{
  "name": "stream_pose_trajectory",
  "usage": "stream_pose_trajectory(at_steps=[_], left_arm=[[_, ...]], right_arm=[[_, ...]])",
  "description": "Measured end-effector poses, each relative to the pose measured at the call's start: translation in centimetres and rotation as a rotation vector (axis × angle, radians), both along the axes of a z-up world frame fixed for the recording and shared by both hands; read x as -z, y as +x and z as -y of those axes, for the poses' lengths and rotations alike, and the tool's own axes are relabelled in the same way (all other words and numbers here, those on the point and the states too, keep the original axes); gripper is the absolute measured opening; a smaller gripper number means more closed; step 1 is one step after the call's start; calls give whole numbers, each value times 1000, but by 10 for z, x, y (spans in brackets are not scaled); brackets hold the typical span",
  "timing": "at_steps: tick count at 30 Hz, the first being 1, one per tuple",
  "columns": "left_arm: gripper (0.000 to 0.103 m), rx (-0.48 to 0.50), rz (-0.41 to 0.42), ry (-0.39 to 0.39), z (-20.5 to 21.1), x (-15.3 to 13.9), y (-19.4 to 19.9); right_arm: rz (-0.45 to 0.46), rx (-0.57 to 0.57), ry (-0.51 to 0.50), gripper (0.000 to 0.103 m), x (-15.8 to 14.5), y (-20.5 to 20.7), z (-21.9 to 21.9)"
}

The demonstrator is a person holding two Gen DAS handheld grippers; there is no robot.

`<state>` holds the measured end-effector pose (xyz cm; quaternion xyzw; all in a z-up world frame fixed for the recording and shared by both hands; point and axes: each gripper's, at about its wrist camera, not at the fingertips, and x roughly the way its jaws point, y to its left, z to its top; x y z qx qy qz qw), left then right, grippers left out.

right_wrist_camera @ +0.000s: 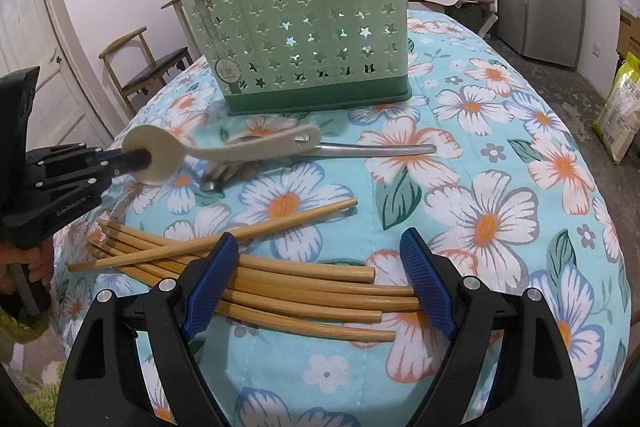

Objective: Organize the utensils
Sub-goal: 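Lift the ceramic spoon with the left gripper while the right gripper grasps the metal spoon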

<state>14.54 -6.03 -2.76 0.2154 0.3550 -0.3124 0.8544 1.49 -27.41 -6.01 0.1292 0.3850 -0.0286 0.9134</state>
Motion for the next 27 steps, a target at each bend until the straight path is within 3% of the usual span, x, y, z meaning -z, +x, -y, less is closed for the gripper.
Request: stream_pose_trajectory(at_steps=[13,27], left_arm=[[10,-23,-31,-76,-4,6,6],[3,-72,-25,-275,-16,-24,-12]], right_arm=[[11,1,4,81,1,-3,2],[-32,-24,-40,82,-4,4,-3]])
